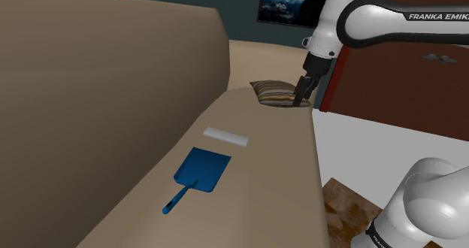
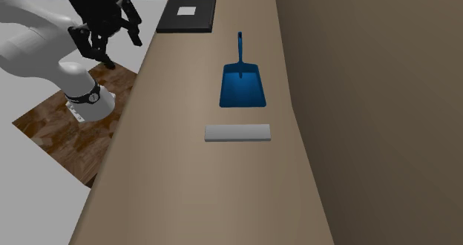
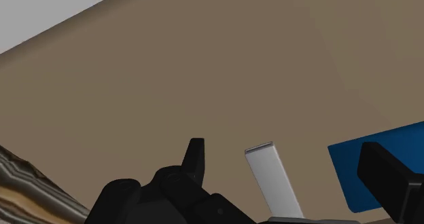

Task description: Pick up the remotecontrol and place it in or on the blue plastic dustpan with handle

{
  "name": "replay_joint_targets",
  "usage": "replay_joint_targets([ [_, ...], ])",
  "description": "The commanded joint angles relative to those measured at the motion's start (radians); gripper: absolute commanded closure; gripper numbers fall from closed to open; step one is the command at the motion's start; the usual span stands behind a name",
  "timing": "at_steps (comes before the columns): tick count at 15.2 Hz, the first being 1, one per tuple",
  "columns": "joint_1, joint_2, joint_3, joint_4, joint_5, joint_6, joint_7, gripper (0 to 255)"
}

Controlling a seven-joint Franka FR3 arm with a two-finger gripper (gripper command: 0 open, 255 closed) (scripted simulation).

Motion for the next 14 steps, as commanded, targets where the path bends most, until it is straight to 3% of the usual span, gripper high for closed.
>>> replay_joint_targets([
  [1,0.005,0.062,0.005,0.012,0.000,0.044,-0.009,0],
  [14,0.033,0.532,0.042,0.202,-0.028,0.277,-0.054,0],
])
